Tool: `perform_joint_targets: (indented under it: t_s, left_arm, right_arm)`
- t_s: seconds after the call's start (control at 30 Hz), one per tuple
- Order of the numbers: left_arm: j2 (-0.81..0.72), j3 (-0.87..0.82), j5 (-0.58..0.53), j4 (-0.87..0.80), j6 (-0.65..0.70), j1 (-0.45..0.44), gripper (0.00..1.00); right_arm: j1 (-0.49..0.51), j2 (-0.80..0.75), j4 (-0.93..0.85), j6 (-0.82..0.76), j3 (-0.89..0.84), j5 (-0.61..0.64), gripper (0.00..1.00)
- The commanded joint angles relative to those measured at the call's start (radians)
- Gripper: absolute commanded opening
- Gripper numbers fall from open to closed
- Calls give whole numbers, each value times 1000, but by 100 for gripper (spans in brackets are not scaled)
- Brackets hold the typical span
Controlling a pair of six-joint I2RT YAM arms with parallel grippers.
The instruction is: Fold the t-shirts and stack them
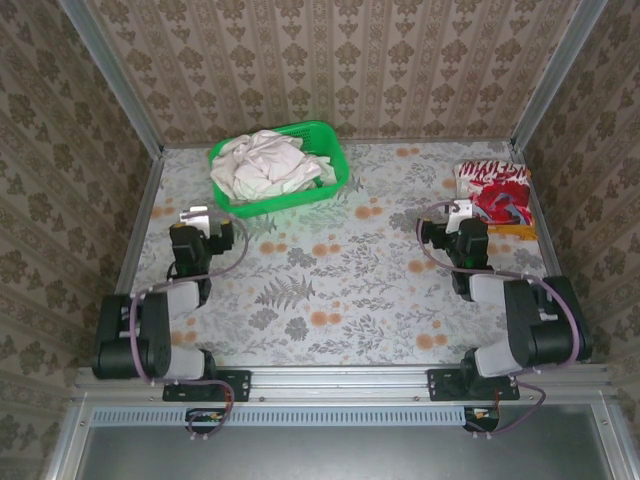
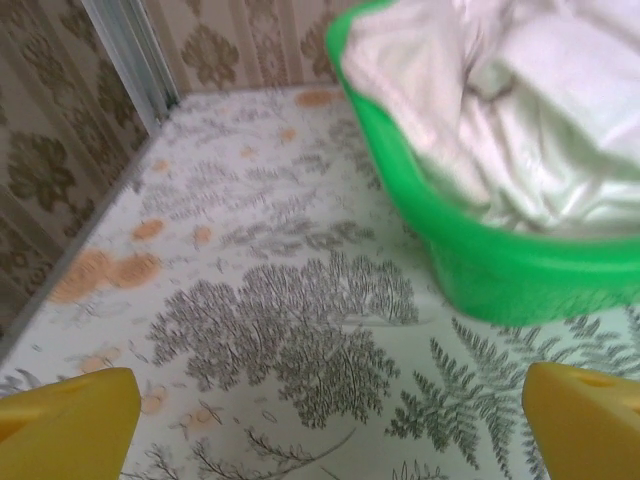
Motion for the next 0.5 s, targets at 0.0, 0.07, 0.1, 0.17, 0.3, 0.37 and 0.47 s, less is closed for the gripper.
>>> perform_joint_targets:
  t_s: [0.0, 0.07, 0.1, 0.17, 0.3, 0.37, 0.47]
  left_arm:
    - [-158, 17, -74, -172, 19, -30, 100]
    - [-231, 48, -96, -254, 14, -55, 100]
    - [-263, 71, -106, -298, 9, -74, 100]
    - [-283, 129, -110, -375, -9, -104, 100]
    - [-181, 324, -88, -557, -83, -170, 100]
    - [-90, 432, -80, -621, -104, -212, 100]
    - [85, 588, -63, -692, -124, -271, 100]
  right_arm:
    - [0, -133, -147, -5, 13, 17, 100]
    - [1, -192, -210, 11, 22, 27, 100]
    - [3, -219, -255, 20, 32, 26, 100]
    - [4, -262, -308, 38, 47, 8, 100]
    - [21, -327, -397, 84, 82, -41, 100]
    - [35, -343, -422, 90, 89, -62, 100]
    - [64, -366, -450, 97, 92, -79, 100]
